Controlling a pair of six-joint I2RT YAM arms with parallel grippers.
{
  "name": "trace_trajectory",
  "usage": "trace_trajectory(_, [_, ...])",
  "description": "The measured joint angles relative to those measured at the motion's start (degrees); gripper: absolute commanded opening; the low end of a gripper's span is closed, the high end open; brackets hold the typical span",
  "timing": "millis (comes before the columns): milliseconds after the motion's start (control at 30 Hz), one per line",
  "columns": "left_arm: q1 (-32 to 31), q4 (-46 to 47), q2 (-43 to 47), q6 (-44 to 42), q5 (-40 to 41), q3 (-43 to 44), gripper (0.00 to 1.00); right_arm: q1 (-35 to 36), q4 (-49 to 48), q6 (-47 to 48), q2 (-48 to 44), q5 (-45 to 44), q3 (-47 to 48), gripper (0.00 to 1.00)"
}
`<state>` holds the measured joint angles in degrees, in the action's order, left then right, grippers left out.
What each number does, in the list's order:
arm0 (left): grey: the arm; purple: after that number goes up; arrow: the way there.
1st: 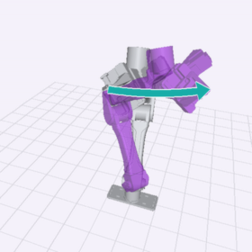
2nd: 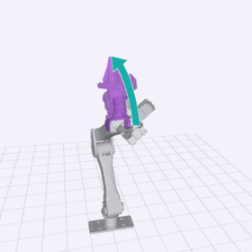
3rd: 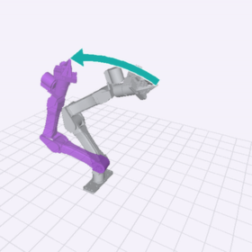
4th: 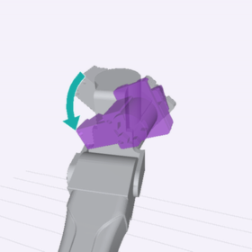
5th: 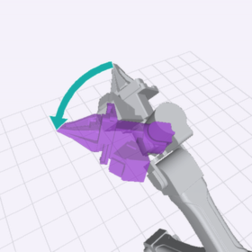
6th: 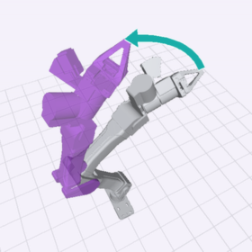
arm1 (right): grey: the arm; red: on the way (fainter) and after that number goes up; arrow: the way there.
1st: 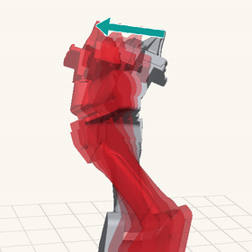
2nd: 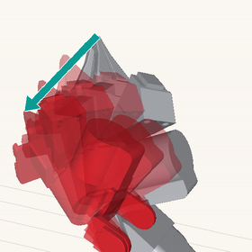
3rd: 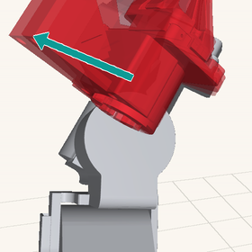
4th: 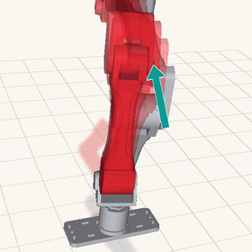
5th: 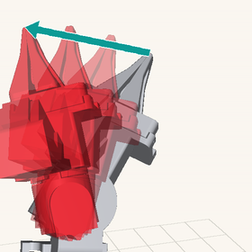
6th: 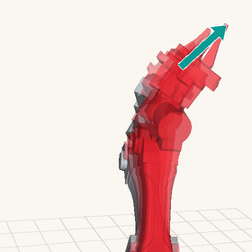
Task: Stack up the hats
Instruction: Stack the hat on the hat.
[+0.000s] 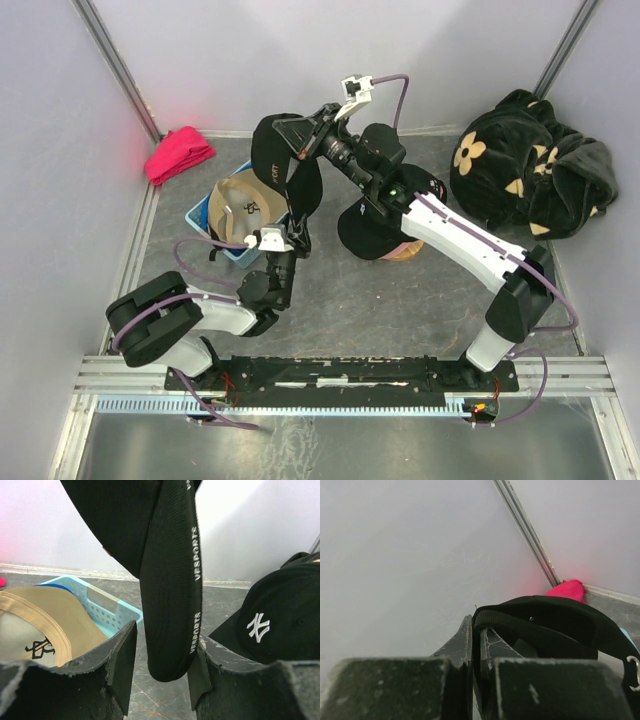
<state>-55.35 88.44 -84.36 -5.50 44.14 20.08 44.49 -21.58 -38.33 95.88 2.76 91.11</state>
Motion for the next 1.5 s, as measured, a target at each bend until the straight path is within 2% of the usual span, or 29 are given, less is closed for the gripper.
trace_trajectory(233, [-0.13, 0.02, -0.15, -5.53, 3.17, 1.36, 0.19, 0.02, -0.61, -0.94, -2.95, -0.85, -3.61, 0.02])
trace_trajectory(400, [-0.28, 0.02, -0.79, -10.05, 3.8, 2.47, 0.06, 0.02, -0.7, -1.4, -5.03, -1.64, -5.38, 0.02])
trace_trajectory(600, [-0.39, 0.04, -0.79, -14.14, 3.89, 2.91, 0.03, -0.74, -0.11, -1.36, -8.55, -1.73, -8.37, 0.02])
trace_trajectory(733, [-0.39, 0.02, -1.14, -18.78, 4.46, 5.51, 0.03, -3.65, -0.24, -2.51, -11.54, -0.94, -11.26, 0.02])
trace_trajectory(1033, [-1.49, -0.04, -6.86, -35.52, 3.15, 14.91, 0.03, -15.58, 0.0, -7.85, -18.6, 3.1, -19.56, 0.02])
trace_trajectory(1500, [-4.72, -0.85, -19.43, -61.77, -0.15, 25.68, 0.03, -33.99, -2.51, -17.84, -21.97, 10.58, -33.07, 0.02])
